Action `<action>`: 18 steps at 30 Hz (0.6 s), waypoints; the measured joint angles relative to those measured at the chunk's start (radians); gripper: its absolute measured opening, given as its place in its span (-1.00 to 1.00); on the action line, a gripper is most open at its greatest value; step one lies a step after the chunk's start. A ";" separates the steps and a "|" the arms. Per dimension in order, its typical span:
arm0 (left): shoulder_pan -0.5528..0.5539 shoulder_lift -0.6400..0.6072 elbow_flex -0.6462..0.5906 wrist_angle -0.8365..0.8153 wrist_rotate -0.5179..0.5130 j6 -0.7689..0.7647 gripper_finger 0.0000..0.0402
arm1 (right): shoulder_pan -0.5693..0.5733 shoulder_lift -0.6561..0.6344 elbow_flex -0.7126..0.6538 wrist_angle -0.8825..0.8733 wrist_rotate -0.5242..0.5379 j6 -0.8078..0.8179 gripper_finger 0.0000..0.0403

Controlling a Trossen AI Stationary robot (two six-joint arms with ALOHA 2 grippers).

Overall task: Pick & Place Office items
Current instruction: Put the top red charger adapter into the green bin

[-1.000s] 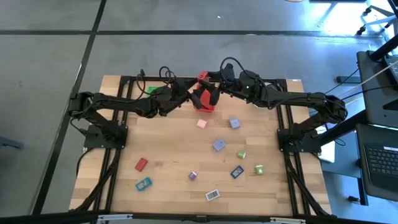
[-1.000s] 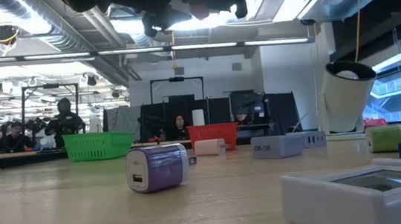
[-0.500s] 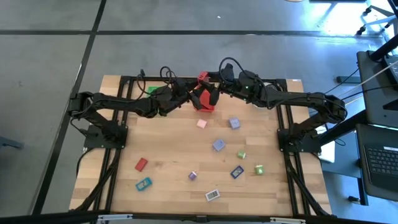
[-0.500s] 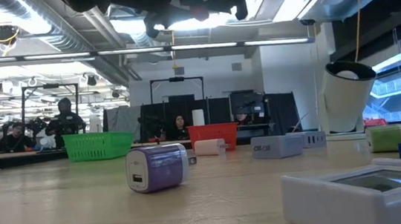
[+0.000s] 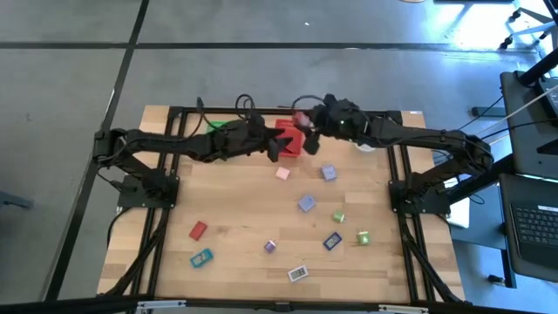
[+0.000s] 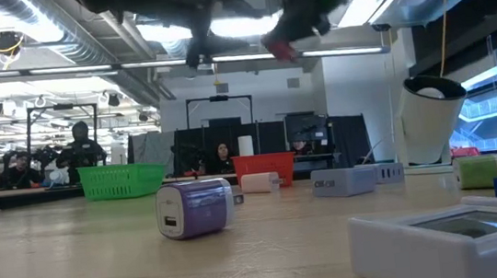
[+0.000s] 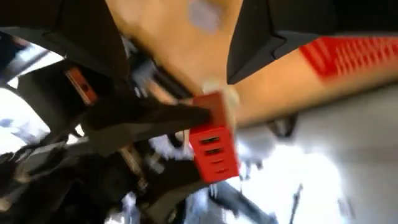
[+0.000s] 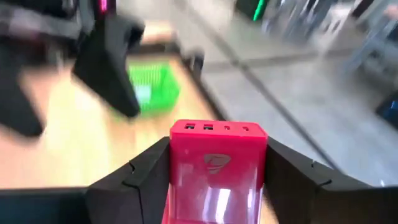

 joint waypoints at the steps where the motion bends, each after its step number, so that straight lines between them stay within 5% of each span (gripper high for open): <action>1: 0.010 0.002 -0.001 -0.028 0.042 -0.047 0.36 | -0.001 -0.002 0.000 -0.054 -0.002 0.000 0.07; 6: 0.057 0.026 0.000 -0.040 0.199 -0.244 0.38 | 0.016 0.018 0.000 -0.228 -0.071 -0.008 0.07; 12: 0.098 0.119 -0.002 -0.031 0.307 -0.440 0.38 | 0.063 0.033 0.000 -0.219 -0.100 -0.048 0.07; 18: 0.103 0.206 -0.002 0.172 0.351 -0.537 0.37 | 0.078 0.053 0.000 -0.226 -0.091 -0.026 0.07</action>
